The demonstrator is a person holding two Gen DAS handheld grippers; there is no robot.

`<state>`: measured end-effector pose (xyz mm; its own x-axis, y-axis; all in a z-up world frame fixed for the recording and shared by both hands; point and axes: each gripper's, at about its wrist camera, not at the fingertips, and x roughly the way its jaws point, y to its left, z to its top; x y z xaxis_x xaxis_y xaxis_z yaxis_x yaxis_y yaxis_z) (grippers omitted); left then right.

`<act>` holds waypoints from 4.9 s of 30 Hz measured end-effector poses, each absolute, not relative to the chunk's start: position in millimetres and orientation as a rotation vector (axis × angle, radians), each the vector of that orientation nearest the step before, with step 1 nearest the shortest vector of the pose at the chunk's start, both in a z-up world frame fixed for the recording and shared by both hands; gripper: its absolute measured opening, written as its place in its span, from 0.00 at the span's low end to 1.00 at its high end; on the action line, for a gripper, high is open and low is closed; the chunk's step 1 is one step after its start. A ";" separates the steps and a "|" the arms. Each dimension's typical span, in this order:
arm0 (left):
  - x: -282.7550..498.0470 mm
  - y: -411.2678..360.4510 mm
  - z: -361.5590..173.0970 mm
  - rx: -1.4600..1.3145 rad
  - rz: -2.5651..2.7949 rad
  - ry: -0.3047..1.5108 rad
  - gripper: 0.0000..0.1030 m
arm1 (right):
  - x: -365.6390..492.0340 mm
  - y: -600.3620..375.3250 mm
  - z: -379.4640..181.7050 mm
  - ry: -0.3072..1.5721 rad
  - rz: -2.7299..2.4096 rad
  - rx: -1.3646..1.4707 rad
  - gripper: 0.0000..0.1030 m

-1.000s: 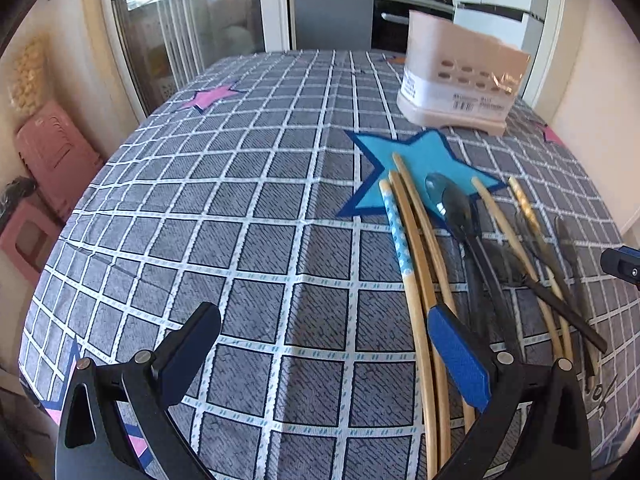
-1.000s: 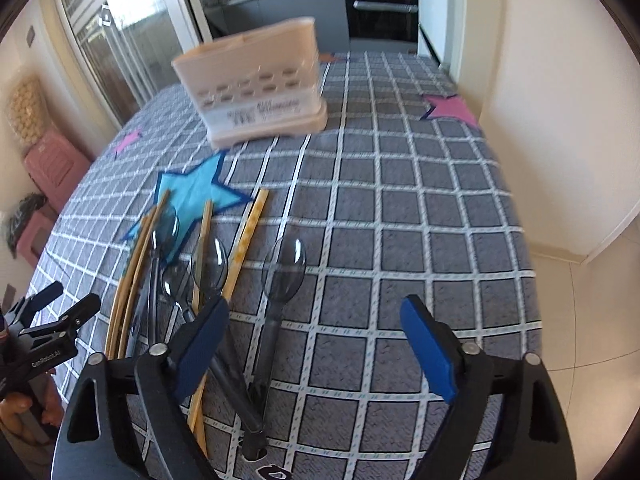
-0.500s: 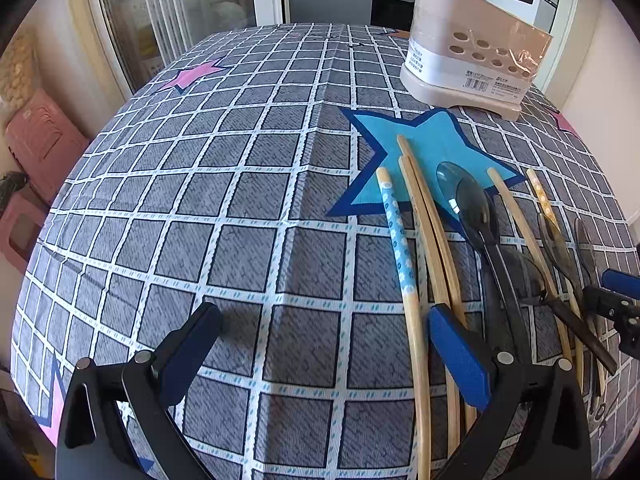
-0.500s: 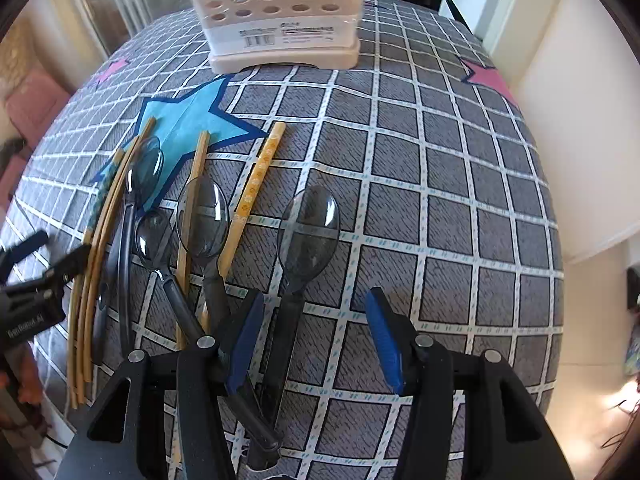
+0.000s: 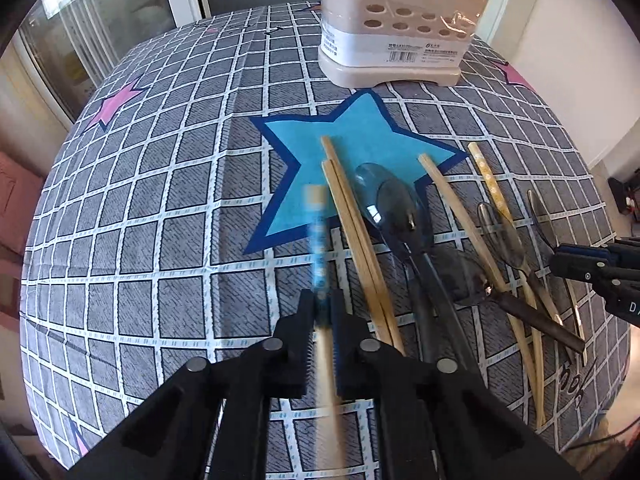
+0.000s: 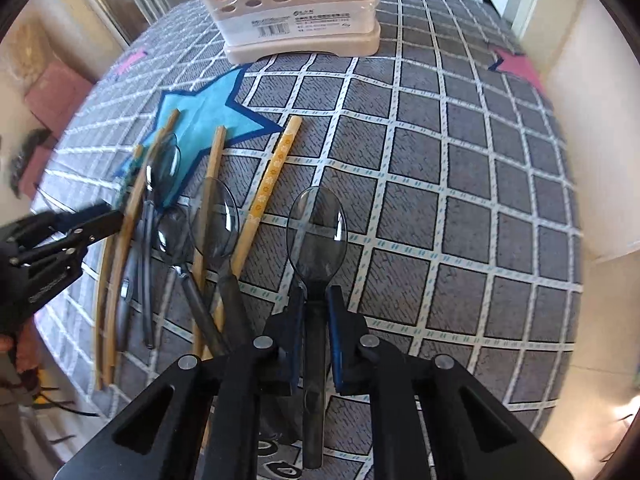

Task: Organize utensils
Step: 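Grasp the blue-patterned chopstick with the left tool while the right tool grasps a dark spoon, then lift both utensils and drop them into the beige caddy compartments, then move both open tools back over the remaining utensils on the star mat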

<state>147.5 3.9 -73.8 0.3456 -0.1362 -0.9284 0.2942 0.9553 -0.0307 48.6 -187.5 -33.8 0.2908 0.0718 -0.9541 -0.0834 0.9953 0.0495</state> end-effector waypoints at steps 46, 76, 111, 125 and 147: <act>318.1 -28.8 169.7 -0.168 -0.279 0.487 0.36 | 242.7 -185.2 156.1 0.546 0.347 0.069 0.12; 273.2 -30.1 35.0 -0.026 -0.119 0.672 0.37 | 221.1 -156.3 82.3 0.547 0.322 -0.156 0.55; 105.6 39.7 -83.6 -0.031 -0.080 0.991 1.00 | 20.5 -191.6 -16.4 1.042 0.144 -0.040 1.00; 109.3 34.2 -87.5 -0.028 -0.088 1.012 1.00 | 20.8 -183.6 -29.2 1.105 0.146 -0.159 1.00; 108.9 36.3 -87.6 -0.026 -0.139 1.027 1.00 | 28.9 -190.0 -39.7 1.130 0.071 -0.200 0.99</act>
